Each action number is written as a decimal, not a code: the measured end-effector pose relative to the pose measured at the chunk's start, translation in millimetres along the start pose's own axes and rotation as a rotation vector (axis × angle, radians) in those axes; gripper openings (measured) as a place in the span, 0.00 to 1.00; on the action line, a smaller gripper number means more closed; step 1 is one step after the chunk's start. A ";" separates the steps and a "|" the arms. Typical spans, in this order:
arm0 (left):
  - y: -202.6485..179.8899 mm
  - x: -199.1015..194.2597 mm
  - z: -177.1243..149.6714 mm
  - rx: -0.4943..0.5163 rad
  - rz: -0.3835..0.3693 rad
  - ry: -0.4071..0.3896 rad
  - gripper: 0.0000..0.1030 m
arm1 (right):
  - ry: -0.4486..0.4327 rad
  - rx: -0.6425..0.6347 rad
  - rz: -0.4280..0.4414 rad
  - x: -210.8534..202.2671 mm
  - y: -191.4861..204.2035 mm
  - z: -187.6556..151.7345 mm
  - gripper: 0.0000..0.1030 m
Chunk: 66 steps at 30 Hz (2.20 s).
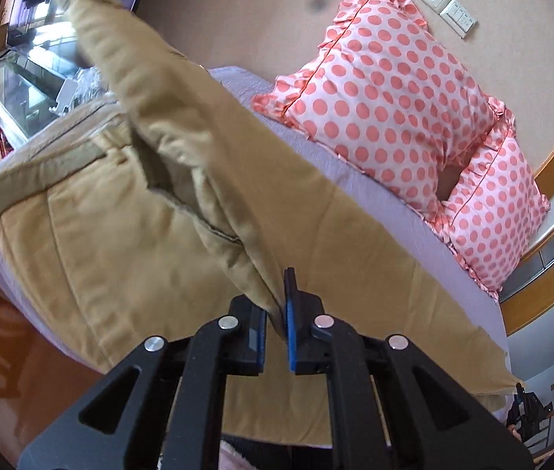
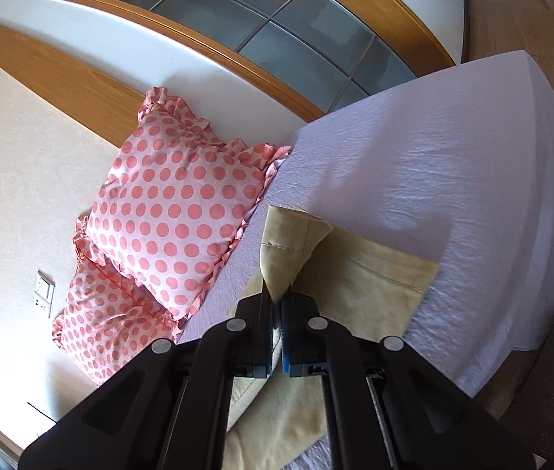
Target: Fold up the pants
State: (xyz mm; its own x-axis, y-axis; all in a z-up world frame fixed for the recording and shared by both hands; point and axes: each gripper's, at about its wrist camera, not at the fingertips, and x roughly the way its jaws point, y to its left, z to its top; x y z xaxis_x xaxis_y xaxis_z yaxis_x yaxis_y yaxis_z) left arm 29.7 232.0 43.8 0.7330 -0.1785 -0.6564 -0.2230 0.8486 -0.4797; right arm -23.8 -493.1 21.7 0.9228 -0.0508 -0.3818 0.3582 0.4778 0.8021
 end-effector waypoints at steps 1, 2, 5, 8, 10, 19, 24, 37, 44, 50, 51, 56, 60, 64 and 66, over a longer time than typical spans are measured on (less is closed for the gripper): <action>4.5 -1.2 -7.4 -0.005 0.002 0.005 0.08 | 0.004 0.007 -0.005 -1.1 -3.9 -0.9 0.03; 8.2 -2.7 -13.6 -0.008 0.004 0.006 0.08 | 0.007 0.014 -0.008 -2.0 -7.1 -1.9 0.03; 15.4 -4.8 -26.5 -0.017 0.005 0.004 0.08 | 0.013 0.023 -0.016 -5.1 -14.1 -3.9 0.03; 19.7 -6.6 -32.5 -0.028 -0.005 0.002 0.08 | 0.018 0.023 -0.024 -7.8 -18.2 -5.7 0.03; 21.5 -6.7 -33.8 -0.027 -0.007 0.003 0.08 | 0.022 0.026 -0.026 -8.9 -20.8 -6.6 0.03; 22.9 -7.3 -37.0 -0.010 -0.006 0.007 0.10 | 0.027 -0.003 -0.077 -17.1 -23.2 -12.6 0.04; 24.2 -12.8 -44.7 0.023 -0.001 -0.008 0.18 | -0.029 -0.069 -0.164 -28.8 -14.0 -13.9 0.27; 61.9 -60.7 -59.1 -0.045 0.003 -0.187 0.37 | -0.056 -0.154 -0.196 -27.3 -15.1 -28.2 0.28; 74.1 -53.5 -62.0 -0.082 -0.019 -0.169 0.44 | -0.021 -0.318 -0.111 -5.6 10.0 -44.9 0.06; 85.2 -54.8 -62.7 -0.140 -0.068 -0.198 0.58 | 0.054 -0.507 0.202 9.2 121.0 -76.7 0.05; 87.1 -55.1 -63.3 -0.152 -0.073 -0.201 0.60 | 0.091 -0.544 0.270 13.2 142.1 -91.1 0.05; 90.1 -57.6 -63.7 -0.168 -0.084 -0.209 0.72 | 0.385 -0.733 0.568 34.1 224.8 -201.5 0.06; 88.6 -58.3 -59.0 -0.160 -0.062 -0.214 0.77 | 0.680 -0.962 0.577 45.7 240.4 -307.5 0.19; 91.7 -56.3 -50.2 -0.150 -0.020 -0.213 0.80 | 0.725 -1.040 0.514 37.5 227.8 -339.8 0.73; 94.8 -53.1 -45.3 -0.153 -0.002 -0.211 0.81 | 0.725 -0.999 0.542 33.3 225.6 -333.6 0.77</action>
State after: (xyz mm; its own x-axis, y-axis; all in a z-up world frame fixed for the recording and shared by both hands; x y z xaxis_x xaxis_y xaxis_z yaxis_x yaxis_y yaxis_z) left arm -59.5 299.3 6.8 0.8478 -0.0583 -0.5270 -0.3045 0.7602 -0.5739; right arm 40.4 -94.4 36.8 0.5207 0.6694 -0.5299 -0.5672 0.7351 0.3713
